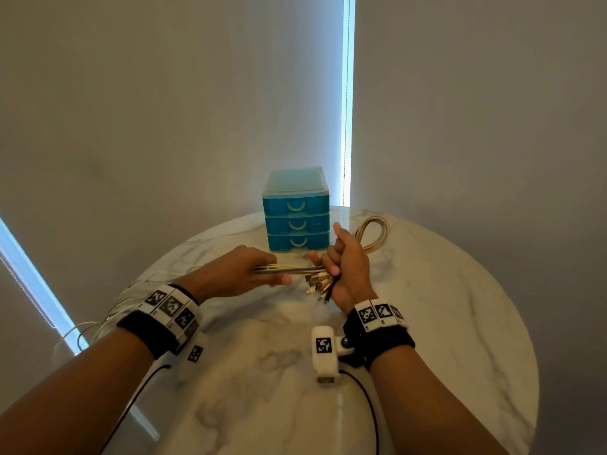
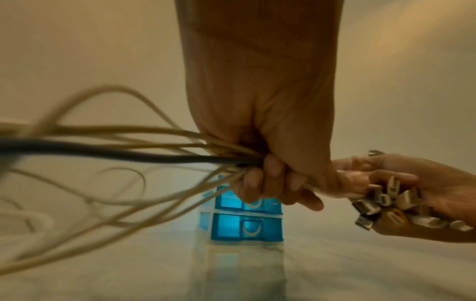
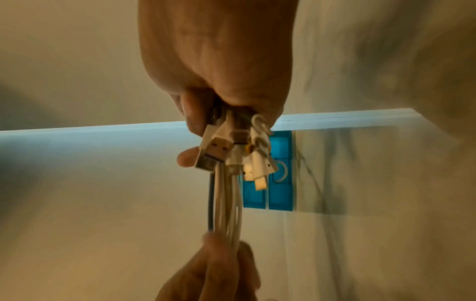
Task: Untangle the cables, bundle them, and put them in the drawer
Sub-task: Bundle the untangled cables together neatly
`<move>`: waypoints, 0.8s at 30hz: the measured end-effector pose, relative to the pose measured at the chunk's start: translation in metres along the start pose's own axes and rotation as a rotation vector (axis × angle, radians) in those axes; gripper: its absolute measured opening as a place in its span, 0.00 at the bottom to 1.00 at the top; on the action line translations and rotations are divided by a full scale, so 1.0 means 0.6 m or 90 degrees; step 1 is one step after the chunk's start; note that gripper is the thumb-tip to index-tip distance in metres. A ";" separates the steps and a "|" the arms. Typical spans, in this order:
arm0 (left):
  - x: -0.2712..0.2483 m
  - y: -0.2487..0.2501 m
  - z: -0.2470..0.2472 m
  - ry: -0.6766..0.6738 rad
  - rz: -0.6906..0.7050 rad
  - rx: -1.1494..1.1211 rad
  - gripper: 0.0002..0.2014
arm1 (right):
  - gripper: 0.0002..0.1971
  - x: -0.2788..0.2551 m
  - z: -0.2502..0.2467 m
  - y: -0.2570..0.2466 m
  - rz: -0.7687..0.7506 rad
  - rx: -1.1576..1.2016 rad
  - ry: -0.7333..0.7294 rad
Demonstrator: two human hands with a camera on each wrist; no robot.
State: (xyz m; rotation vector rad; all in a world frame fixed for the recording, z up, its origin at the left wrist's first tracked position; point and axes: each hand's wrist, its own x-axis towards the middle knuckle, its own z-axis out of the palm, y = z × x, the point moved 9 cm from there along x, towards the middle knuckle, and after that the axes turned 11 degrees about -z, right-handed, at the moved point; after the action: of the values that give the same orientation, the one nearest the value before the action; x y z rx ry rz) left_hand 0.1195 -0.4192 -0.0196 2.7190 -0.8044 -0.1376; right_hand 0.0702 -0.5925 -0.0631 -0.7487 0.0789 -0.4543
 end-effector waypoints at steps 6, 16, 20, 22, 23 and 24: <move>-0.017 -0.032 -0.008 -0.029 -0.031 -0.034 0.26 | 0.31 0.002 0.005 -0.020 -0.026 -0.034 -0.015; -0.048 -0.140 -0.056 0.007 -0.058 0.007 0.29 | 0.31 -0.008 0.003 -0.041 -0.040 -0.053 -0.010; -0.077 -0.182 -0.100 0.128 -0.027 0.090 0.22 | 0.31 -0.008 0.026 -0.050 -0.064 -0.076 -0.037; -0.090 -0.202 -0.113 0.155 -0.038 0.122 0.15 | 0.30 -0.007 0.047 -0.051 -0.077 -0.099 -0.051; -0.094 -0.209 -0.114 0.143 -0.043 0.129 0.12 | 0.30 -0.004 0.057 -0.053 -0.085 -0.113 -0.054; -0.096 -0.216 -0.112 0.111 -0.055 0.130 0.09 | 0.29 -0.001 0.066 -0.057 -0.092 -0.126 -0.056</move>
State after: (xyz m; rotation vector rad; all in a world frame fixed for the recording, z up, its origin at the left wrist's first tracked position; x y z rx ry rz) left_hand 0.1498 -0.2671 0.0042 2.9071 -0.6839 0.1717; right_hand 0.0661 -0.5888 -0.0108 -0.9714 -0.0132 -0.5566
